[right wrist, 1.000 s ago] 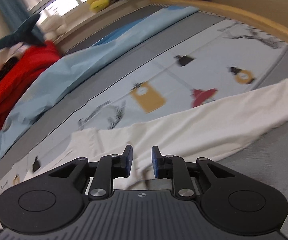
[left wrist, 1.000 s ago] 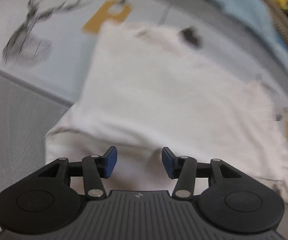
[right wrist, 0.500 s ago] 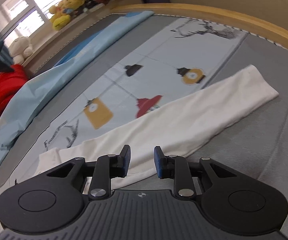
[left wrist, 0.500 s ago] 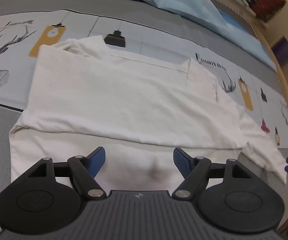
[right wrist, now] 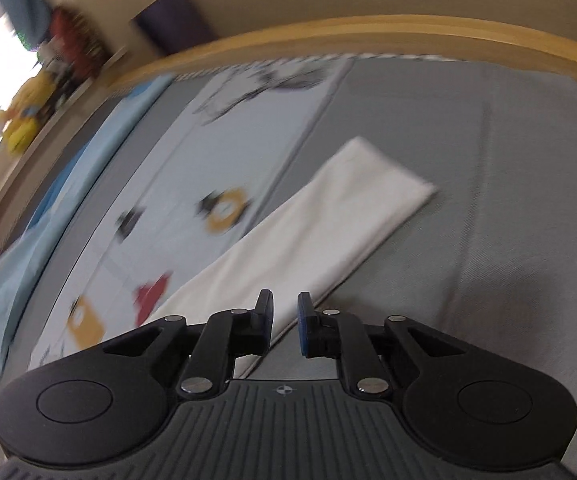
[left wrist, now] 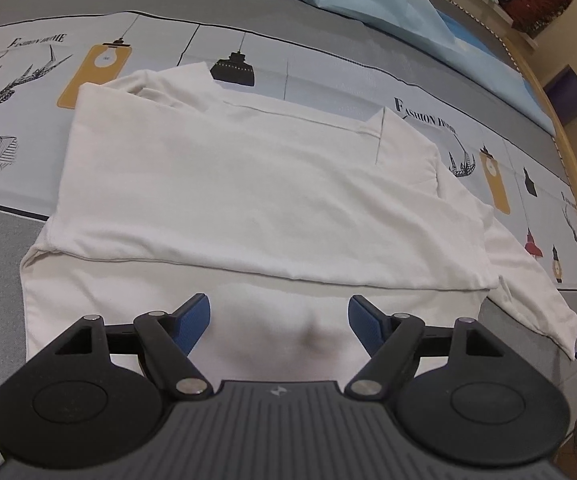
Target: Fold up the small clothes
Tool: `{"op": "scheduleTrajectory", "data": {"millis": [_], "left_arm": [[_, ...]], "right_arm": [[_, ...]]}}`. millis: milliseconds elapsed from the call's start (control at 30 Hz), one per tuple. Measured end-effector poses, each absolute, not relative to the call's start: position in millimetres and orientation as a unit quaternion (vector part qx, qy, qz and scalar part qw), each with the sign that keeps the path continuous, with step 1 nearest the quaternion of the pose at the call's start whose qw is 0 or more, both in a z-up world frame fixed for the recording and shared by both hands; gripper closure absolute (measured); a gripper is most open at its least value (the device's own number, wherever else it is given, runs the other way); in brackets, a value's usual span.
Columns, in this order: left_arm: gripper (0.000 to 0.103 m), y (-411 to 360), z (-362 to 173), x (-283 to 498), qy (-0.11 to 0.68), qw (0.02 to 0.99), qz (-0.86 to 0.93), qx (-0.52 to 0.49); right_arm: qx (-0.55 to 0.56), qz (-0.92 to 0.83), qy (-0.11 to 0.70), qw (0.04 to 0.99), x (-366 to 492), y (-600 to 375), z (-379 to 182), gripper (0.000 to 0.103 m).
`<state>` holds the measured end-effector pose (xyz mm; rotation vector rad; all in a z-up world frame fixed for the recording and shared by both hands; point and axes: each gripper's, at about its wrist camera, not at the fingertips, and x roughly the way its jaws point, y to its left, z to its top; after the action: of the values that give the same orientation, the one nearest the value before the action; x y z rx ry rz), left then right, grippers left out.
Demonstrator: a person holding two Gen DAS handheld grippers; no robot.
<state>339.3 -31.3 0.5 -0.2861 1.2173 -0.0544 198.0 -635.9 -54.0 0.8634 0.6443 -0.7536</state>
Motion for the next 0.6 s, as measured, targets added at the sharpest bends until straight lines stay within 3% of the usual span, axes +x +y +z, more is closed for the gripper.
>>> {"op": "scheduleTrajectory", "data": {"millis": [100, 600], "left_arm": [[0.022, -29.6, -0.1, 339.5, 0.569, 0.811, -0.024, -0.134], [0.022, -26.2, -5.8, 342.3, 0.579, 0.803, -0.028, -0.138]], "right_arm": [[0.444, -0.367, 0.283, 0.767, 188.5, -660.1, -70.4, 0.084], [0.499, -0.380, 0.240, 0.741, 194.9, -694.2, -115.4, 0.085]]}}
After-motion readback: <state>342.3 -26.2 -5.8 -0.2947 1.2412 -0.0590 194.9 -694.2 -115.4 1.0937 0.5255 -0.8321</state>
